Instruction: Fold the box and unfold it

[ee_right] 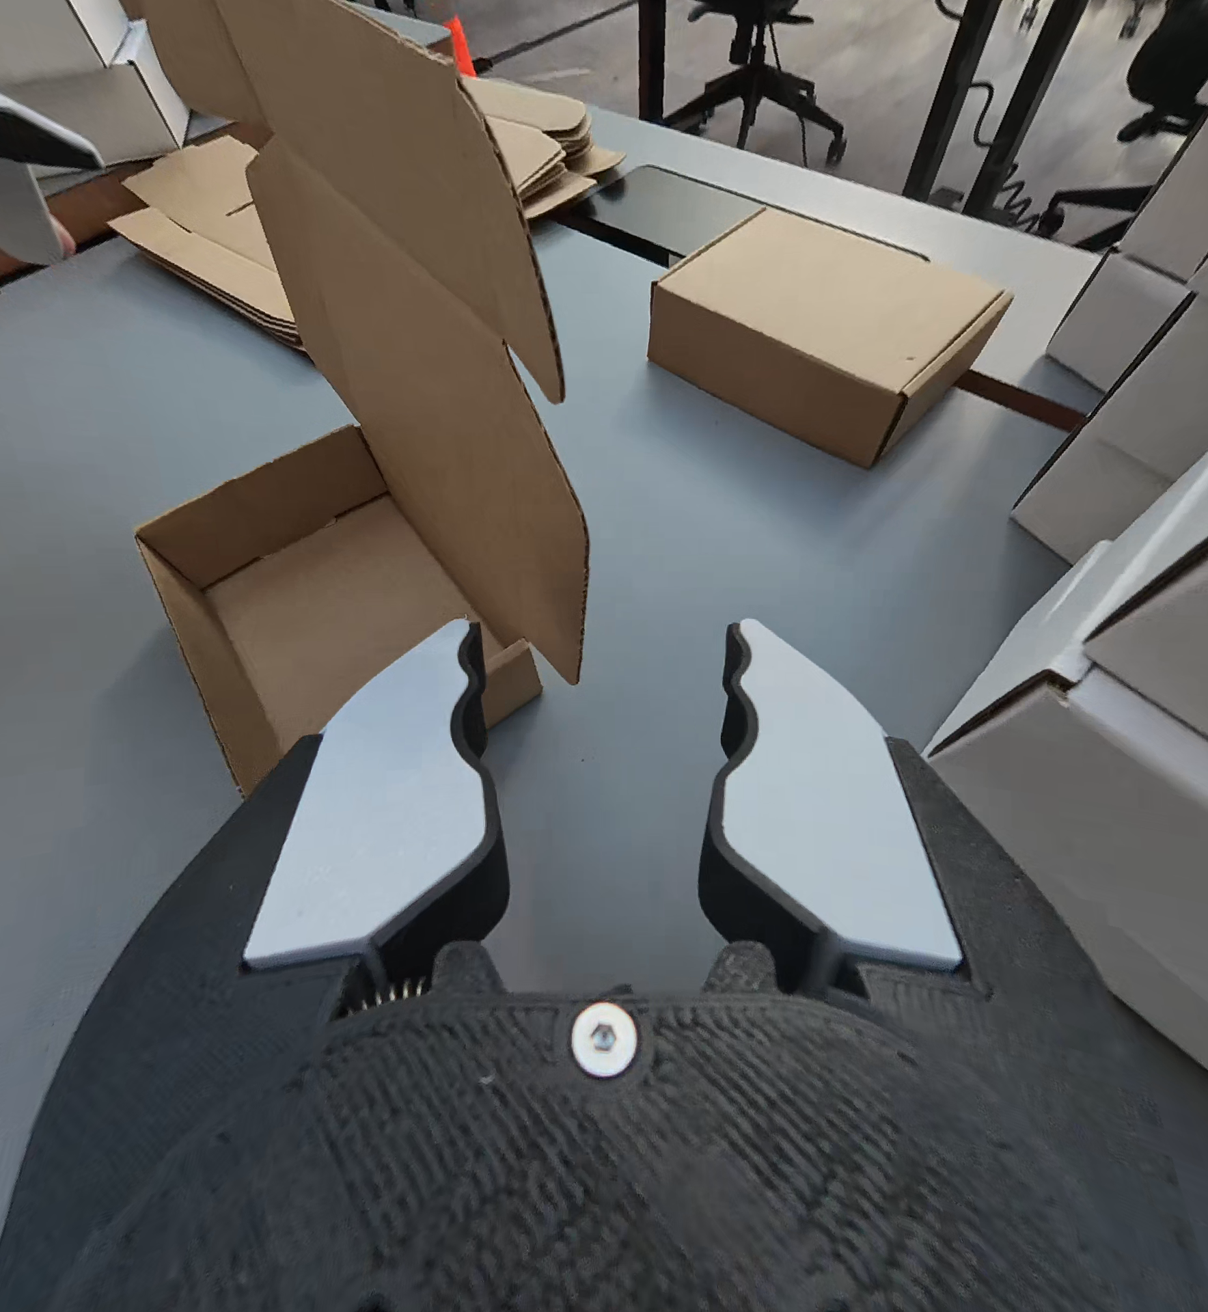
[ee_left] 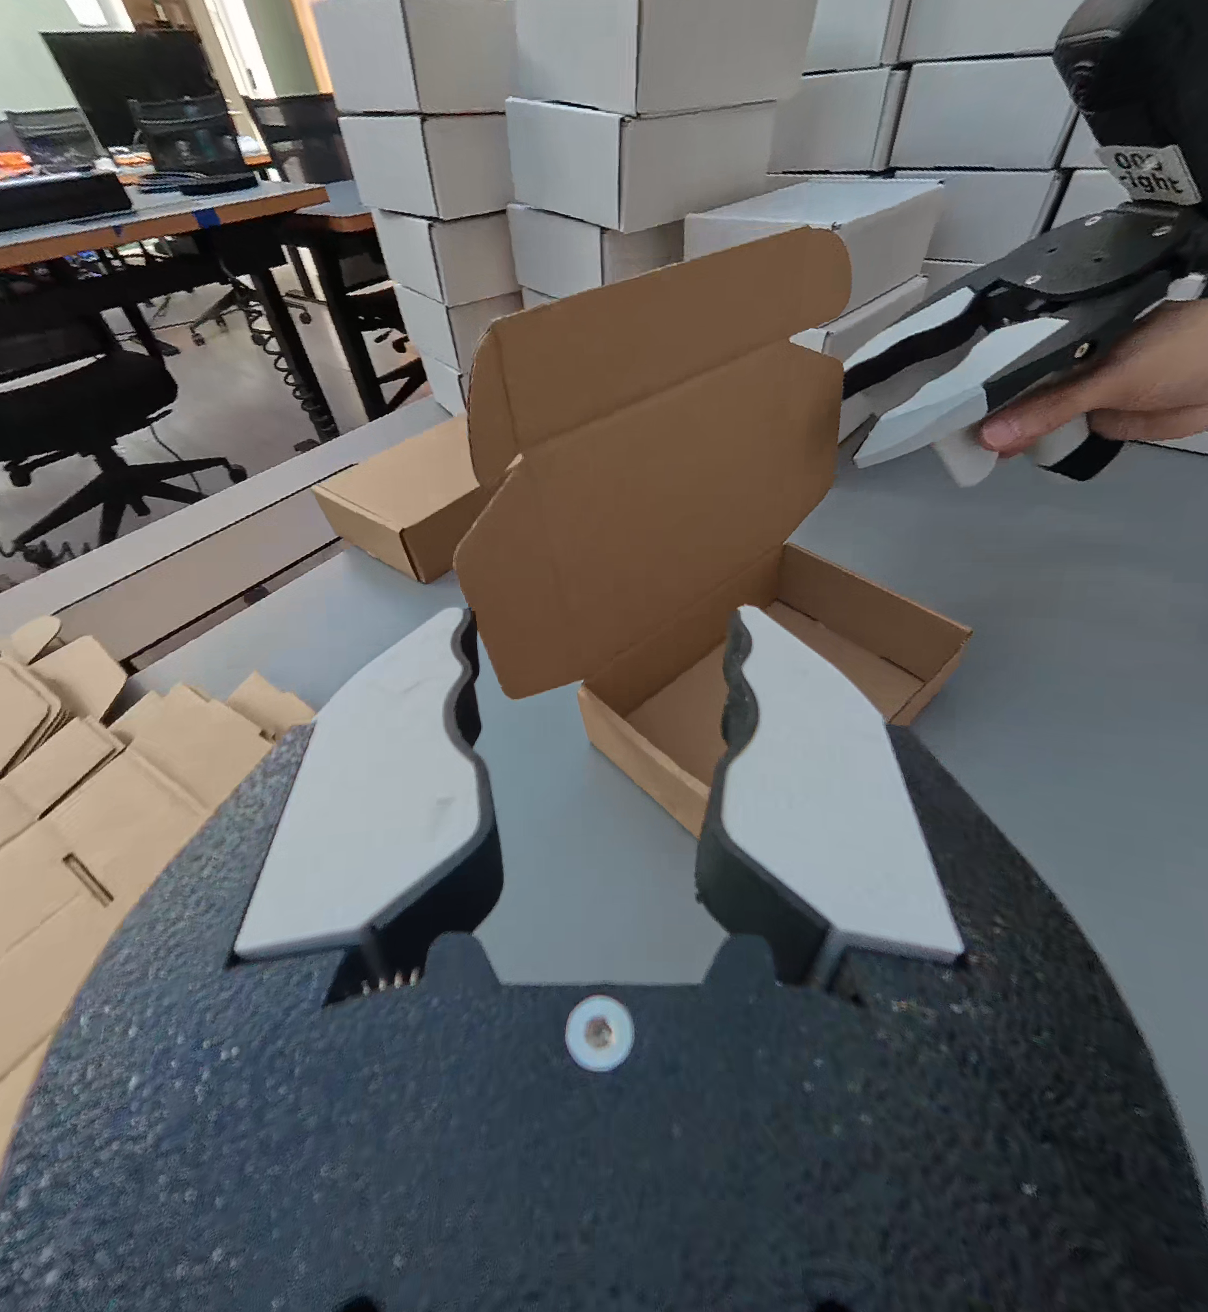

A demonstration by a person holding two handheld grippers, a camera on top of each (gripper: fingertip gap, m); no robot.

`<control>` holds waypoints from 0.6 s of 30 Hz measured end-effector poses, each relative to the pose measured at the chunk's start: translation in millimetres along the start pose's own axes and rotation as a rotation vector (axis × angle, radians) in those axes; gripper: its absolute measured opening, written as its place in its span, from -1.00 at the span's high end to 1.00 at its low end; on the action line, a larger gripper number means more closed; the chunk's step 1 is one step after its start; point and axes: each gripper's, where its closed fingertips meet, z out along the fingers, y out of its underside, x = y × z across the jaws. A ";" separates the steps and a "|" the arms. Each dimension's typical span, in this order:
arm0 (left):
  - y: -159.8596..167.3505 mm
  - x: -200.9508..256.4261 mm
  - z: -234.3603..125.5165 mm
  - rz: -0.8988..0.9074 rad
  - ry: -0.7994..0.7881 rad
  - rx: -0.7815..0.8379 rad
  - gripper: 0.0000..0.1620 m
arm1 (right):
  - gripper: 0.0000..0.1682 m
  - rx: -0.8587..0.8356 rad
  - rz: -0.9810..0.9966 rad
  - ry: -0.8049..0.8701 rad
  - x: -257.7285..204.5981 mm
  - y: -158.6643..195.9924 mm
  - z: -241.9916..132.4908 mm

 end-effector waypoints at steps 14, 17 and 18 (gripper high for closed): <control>8.7 -28.2 64.2 -0.013 0.329 -0.142 0.44 | 0.60 0.115 -0.234 -0.253 -3.7 -26.1 -4.6; 10.9 -28.1 63.9 -0.021 0.389 -0.175 0.59 | 0.69 0.113 -0.232 -0.309 -9.4 -26.6 -3.1; 11.1 -29.4 64.1 -0.028 0.396 -0.181 0.63 | 0.72 0.109 -0.236 -0.312 -9.1 -26.0 -2.1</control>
